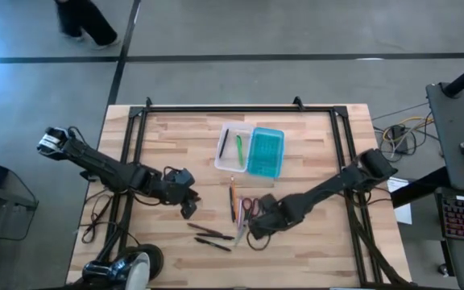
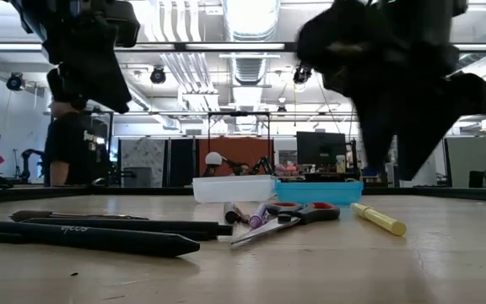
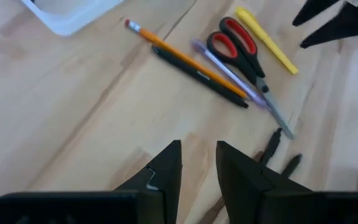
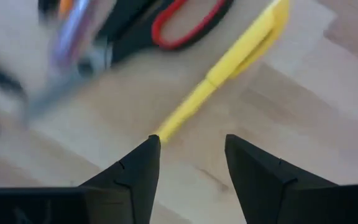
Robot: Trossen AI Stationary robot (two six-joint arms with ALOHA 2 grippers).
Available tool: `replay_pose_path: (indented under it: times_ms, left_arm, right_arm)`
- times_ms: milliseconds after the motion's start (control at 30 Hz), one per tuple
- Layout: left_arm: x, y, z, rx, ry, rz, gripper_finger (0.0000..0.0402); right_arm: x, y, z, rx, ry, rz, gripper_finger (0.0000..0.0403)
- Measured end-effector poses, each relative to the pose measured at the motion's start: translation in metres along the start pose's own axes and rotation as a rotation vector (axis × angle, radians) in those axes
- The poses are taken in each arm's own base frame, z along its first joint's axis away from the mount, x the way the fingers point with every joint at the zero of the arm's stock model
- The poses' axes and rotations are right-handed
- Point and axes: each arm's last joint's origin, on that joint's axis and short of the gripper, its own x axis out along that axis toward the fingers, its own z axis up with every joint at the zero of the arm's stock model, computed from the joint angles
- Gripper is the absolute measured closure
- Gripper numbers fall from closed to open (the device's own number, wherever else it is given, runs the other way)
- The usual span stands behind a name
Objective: Pick & place school supplies into a supply box
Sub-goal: Put the yellow pen into the supply box
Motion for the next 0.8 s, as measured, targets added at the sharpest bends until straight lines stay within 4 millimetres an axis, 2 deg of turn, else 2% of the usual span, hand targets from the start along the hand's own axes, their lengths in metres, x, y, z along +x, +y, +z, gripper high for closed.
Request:
replay_pose_path:
  times_ms: [67,167,600,733,800]
  left_arm:
    - [0.0,0.001,0.002,0.009,-0.008,0.004,0.0319]
    - [0.0,0.003,0.004,0.019,-0.012,0.008,0.0319]
    - [-0.002,0.003,0.004,0.116,-0.012,0.007,0.0319]
    - [-0.002,0.003,0.004,0.162,-0.011,0.008,0.0319]
    - [-0.002,0.004,0.004,0.181,-0.01,0.009,0.0319]
  right_arm:
    - [-0.001,0.001,0.001,0.102,0.036,0.007,0.0225]
    - [-0.001,0.006,-0.001,0.133,0.081,0.041,0.0218]
    - [0.002,0.006,0.0,0.38,0.055,0.015,0.0217]
    - [0.006,0.023,0.004,0.391,0.046,0.019,0.0223]
    - [0.012,0.03,0.006,0.383,0.033,-0.057,0.0226]
